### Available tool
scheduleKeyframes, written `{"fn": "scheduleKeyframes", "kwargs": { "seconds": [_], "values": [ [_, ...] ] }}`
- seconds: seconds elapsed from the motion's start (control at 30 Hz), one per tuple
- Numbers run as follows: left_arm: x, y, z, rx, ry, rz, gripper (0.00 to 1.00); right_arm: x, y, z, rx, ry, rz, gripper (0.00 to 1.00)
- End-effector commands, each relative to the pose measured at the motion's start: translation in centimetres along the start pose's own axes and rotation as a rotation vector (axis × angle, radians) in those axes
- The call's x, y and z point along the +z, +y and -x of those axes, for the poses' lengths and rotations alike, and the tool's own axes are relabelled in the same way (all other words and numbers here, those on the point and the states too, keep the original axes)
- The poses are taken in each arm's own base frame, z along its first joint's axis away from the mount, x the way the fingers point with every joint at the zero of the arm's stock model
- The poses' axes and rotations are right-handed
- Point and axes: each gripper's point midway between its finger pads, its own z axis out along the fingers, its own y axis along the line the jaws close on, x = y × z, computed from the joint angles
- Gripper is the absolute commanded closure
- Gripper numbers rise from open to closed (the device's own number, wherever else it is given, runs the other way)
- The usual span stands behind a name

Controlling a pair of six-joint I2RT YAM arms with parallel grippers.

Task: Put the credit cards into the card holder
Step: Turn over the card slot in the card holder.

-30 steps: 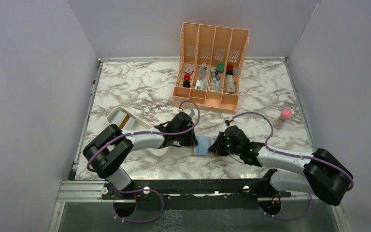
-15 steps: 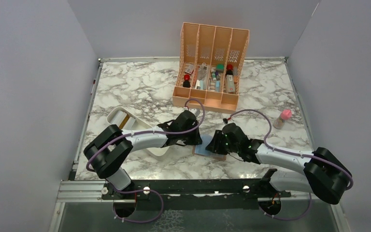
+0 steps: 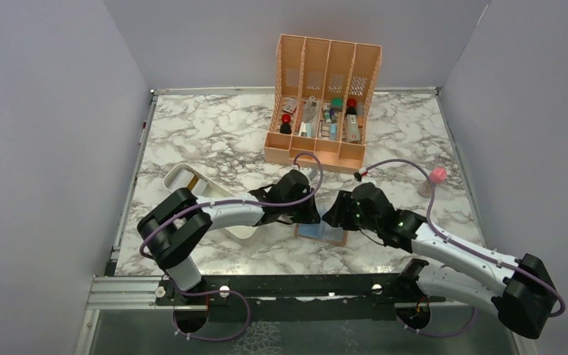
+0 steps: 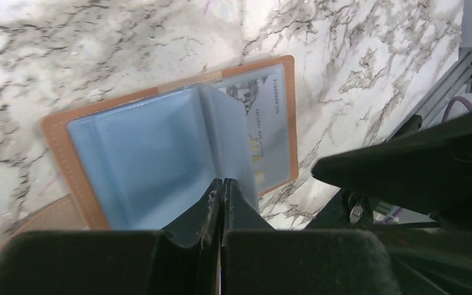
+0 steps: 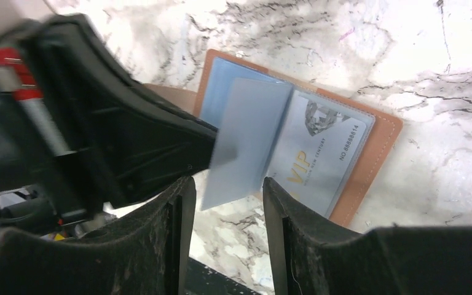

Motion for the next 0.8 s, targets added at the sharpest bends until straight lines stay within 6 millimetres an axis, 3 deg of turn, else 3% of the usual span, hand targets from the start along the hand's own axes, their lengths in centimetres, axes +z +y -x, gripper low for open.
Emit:
{"fn": "scheduleKeyframes", "kwargs": {
  "seconds": [0.0, 0.13, 0.3, 0.47, 0.57, 0.77],
  "values": [
    [1.1, -3.4, 0.2, -0.001, 0.018, -0.124, 0.99, -1.7, -0.1, 1.5, -0.007, -0.045, -0.025, 0.52],
    [2.2, -3.4, -0.5, -0.004, 0.044, -0.131, 0.99, -2.0, 0.3, 1.5, 0.002, -0.046, -0.002, 0.57],
    [2.3, -3.2, -0.4, -0.003, 0.033, -0.123, 0.99, -1.4, 0.0, 0.7, 0.01, -0.023, -0.003, 0.62],
    [1.7, -1.9, 0.5, 0.012, -0.007, -0.037, 0.99, 0.0, -1.4, -0.5, 0.014, 0.0, -0.043, 0.69],
    [0.6, -2.1, 1.5, 0.02, -0.046, -0.031, 0.98, 1.0, -2.3, -1.4, 0.013, 0.025, -0.078, 0.72],
    [-0.9, -0.4, 3.0, 0.045, -0.076, 0.064, 0.98, 2.0, -5.0, -2.7, 0.002, 0.065, -0.201, 0.74]
  ]
}}
